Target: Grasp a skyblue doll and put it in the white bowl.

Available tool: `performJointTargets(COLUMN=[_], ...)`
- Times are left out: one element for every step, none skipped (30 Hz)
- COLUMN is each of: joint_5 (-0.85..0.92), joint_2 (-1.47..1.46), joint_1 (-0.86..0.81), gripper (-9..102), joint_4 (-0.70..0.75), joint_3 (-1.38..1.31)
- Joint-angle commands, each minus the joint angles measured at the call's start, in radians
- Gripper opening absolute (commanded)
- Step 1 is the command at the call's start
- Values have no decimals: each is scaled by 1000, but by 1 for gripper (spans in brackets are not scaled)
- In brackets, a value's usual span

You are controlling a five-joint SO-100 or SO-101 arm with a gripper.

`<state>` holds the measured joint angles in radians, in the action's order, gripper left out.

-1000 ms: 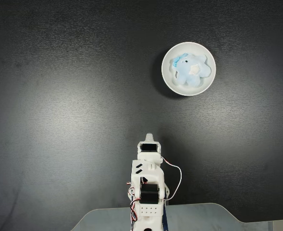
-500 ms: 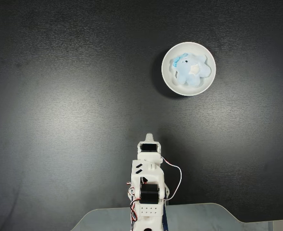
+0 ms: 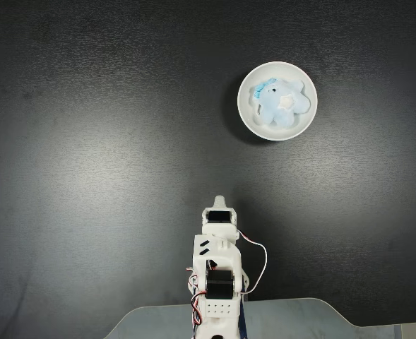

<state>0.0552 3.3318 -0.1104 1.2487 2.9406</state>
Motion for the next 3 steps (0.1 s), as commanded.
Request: performJointTargets(joint_5=[-11, -11, -11], joint_2=[5, 5, 5], joint_1=[-3, -3, -3], gripper=[-1, -1, -1], joint_4=[2, 2, 2], joint_3=[-11, -11, -11])
